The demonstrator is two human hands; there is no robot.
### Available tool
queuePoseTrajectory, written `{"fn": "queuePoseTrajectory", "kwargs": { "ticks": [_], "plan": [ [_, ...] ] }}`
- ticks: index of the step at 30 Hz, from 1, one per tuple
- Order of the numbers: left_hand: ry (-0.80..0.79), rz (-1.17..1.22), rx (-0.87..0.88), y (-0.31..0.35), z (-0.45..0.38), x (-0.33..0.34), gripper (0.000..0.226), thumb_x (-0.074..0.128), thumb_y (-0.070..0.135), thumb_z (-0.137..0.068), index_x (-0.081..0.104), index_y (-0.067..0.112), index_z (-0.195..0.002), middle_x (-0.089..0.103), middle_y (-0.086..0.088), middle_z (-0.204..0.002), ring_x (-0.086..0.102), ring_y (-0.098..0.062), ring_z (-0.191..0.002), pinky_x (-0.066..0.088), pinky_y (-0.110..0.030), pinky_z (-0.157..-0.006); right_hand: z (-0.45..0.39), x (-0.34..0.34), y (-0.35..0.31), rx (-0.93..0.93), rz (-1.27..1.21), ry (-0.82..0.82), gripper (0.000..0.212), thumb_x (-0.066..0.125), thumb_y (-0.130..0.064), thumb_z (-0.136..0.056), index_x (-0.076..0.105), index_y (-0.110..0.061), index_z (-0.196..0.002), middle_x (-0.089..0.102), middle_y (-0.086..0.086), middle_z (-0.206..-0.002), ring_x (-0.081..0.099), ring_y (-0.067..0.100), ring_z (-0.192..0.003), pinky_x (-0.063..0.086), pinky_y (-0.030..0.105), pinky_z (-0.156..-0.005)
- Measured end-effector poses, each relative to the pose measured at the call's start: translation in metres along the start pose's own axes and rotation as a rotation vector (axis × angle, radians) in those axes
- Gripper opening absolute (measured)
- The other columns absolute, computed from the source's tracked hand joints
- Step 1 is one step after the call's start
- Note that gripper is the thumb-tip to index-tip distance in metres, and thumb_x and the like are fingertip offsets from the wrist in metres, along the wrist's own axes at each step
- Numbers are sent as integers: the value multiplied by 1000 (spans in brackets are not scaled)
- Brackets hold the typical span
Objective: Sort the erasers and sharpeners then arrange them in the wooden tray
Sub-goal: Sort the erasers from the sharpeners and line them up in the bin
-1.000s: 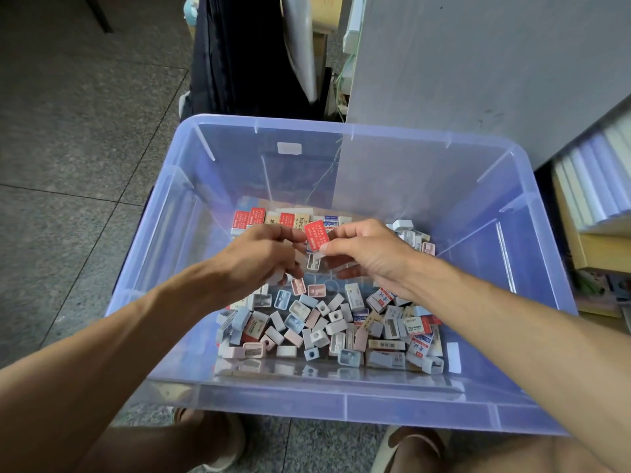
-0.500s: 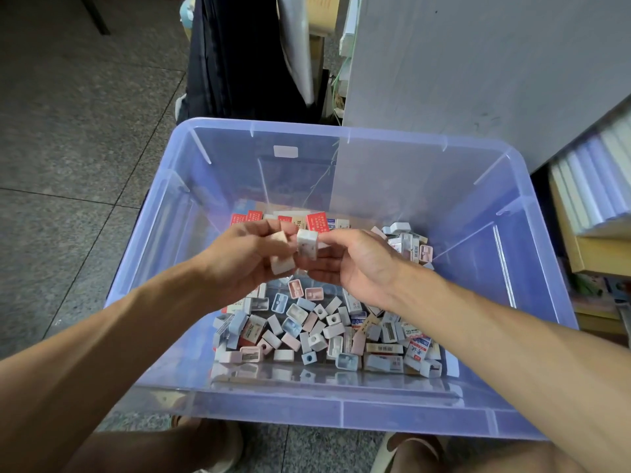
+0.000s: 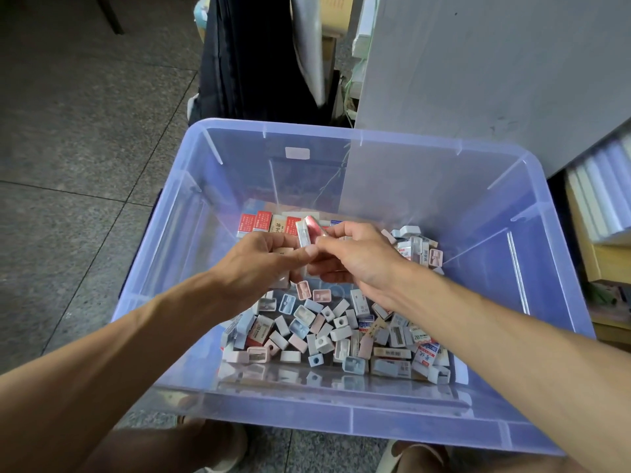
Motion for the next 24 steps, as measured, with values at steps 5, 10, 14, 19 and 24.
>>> {"fn": "queuePoseTrajectory", "kwargs": {
  "ticks": [5,10,14,19,24],
  "plan": [
    [63,-80,-82,-5,2,-8,13,67,10,-90,67,-1,-82,59,-4,-59,51,-6,-46,40,-15,-45,-11,-1,4,-30,139,81,12,75,-15,-88,71,-12,-98,75,7,-98,73,22,-82,62,40,-80],
    [125,-142,-196,-15,15,-23,14,62,3,-93,70,-3,-84,63,-2,-62,56,-10,-54,41,-14,-45,-44,5,3,7,228,188,14,81,-23,-82,75,-15,-91,73,0,-83,59,12,-63,56,30,-68],
    [172,-168,-217,-20,24,-27,12,62,6,-93,69,7,-83,69,-11,-77,62,-14,-62,47,-18,-50,-75,41,6,55,271,161,17,77,-21,-87,73,-7,-77,67,3,-60,59,11,-47,53,24,-52],
    [220,-89,-229,-21,26,-30,8,61,4,-94,66,6,-88,69,-14,-80,64,-16,-60,48,-19,-47,-98,81,4,137,251,67,19,59,0,-91,63,-2,-72,64,13,-61,56,21,-48,44,29,-46],
    [247,-55,-231,-20,24,-33,8,62,5,-94,66,2,-99,71,-17,-89,66,-16,-63,51,-21,-50,-97,76,-9,-25,544,43,8,71,-7,-87,70,-11,-81,67,6,-78,65,20,-66,60,35,-72]
  ]
}}
Point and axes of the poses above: each hand's wrist, its own z-axis away from the middle knuckle, its own x-axis out of the palm, y = z × x, the point moved 3 cm from there along -z, towards the middle knuckle
